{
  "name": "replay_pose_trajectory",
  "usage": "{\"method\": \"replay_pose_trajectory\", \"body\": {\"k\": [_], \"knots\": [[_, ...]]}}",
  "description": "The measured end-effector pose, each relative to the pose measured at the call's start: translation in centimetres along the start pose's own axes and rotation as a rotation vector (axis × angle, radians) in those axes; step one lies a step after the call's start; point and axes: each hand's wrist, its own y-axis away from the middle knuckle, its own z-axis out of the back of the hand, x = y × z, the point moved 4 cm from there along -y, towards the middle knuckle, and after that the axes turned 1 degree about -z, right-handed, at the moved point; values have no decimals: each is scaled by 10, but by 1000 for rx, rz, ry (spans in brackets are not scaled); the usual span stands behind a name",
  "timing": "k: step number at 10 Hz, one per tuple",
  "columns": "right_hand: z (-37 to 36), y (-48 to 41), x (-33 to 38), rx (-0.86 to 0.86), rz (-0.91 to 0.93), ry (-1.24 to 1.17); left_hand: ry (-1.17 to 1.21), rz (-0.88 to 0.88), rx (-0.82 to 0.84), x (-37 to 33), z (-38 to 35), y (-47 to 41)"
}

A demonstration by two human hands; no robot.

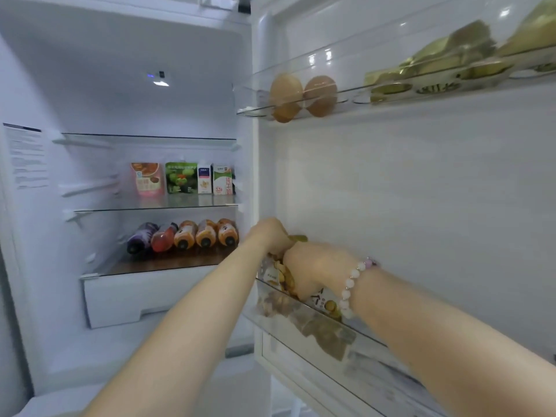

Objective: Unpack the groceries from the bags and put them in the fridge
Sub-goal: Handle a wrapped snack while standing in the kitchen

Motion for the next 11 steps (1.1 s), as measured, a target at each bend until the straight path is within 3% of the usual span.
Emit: {"method": "replay_pose_trajectory", "body": {"k": [1, 2, 3, 4, 6, 9, 11], "knots": [[-4, -6, 1, 226, -60, 111, 80, -76, 138, 2, -3, -3], [-4, -9, -4, 263, -24, -93, 188, -106, 289, 2, -7, 0], [-5, -7, -10, 330, -45, -446, 202, -137, 426, -1, -15, 4], [-2, -5, -18, 359, -87, -608, 158, -154, 496, 2, -24, 4], [-12, -8, -20, 251, -133, -554, -44, -128, 483, 12, -28, -1], [-29, -11, -26, 80, -227, -515, -376, -133, 317, -1, -24, 8], [-32, -8, -24, 30, -217, -424, -382, -175, 279, -1, -28, 9]]}}
